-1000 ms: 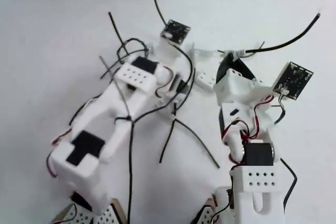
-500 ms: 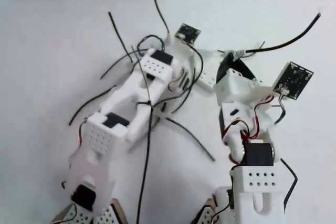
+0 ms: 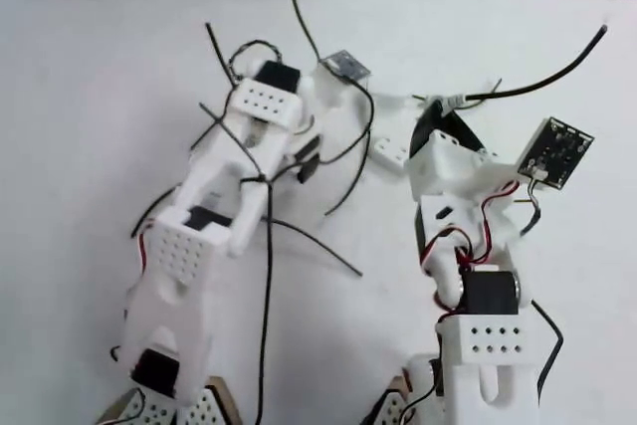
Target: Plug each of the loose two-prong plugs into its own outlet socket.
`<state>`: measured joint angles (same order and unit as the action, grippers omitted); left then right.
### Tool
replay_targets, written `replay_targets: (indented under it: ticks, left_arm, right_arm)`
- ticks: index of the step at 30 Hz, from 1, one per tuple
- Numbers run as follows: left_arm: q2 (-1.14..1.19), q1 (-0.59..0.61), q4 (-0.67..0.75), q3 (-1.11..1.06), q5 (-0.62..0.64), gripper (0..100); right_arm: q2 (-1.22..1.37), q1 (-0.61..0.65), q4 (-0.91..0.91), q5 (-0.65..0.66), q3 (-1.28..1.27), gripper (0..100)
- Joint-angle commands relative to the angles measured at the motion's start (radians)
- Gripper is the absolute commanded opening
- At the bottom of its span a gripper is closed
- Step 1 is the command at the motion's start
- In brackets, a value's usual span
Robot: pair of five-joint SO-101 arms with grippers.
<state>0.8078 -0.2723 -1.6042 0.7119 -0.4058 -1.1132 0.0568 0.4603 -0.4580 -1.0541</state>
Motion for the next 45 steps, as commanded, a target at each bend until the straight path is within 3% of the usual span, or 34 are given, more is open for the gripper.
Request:
replay_targets:
  ticks: [1, 6, 14, 19, 26, 35, 40, 45]
  left_arm:
    - [-0.018, 0.044, -0.04, 0.046, -0.005, 11]
    - [-0.021, 0.068, -0.032, 0.02, 0.005, 12]
    - [-0.019, 0.044, -0.032, 0.012, -0.003, 12]
    - [-0.021, 0.031, -0.032, 0.017, 0.005, 21]
    - [-0.058, 0.01, -0.083, 0.018, 0.005, 21]
    - [-0.371, 0.024, -0.178, 0.002, 0.011, 18]
    - [-0.568, 0.097, -0.173, -0.112, 0.058, 18]
    - [-0.794, 0.171, -0.135, -0.336, 0.084, 18]
  right_arm:
    - [-0.008, -0.001, -0.016, 0.005, 0.038, 1.7]
    - [-0.008, 0.001, -0.015, 0.083, 0.037, 1.8]
    - [-0.008, 0.001, -0.021, 0.086, 0.028, 1.8]
    - [-0.008, 0.001, -0.021, 0.087, 0.028, 1.8]
    - [-0.008, 0.001, -0.021, 0.087, 0.028, 1.8]
    - [-0.008, 0.041, -0.016, 0.091, 0.028, 1.8]
    - [0.025, 0.111, -0.015, 0.198, 0.034, 1.8]
    - [0.231, 0.209, -0.013, 0.305, 0.11, 1.8]
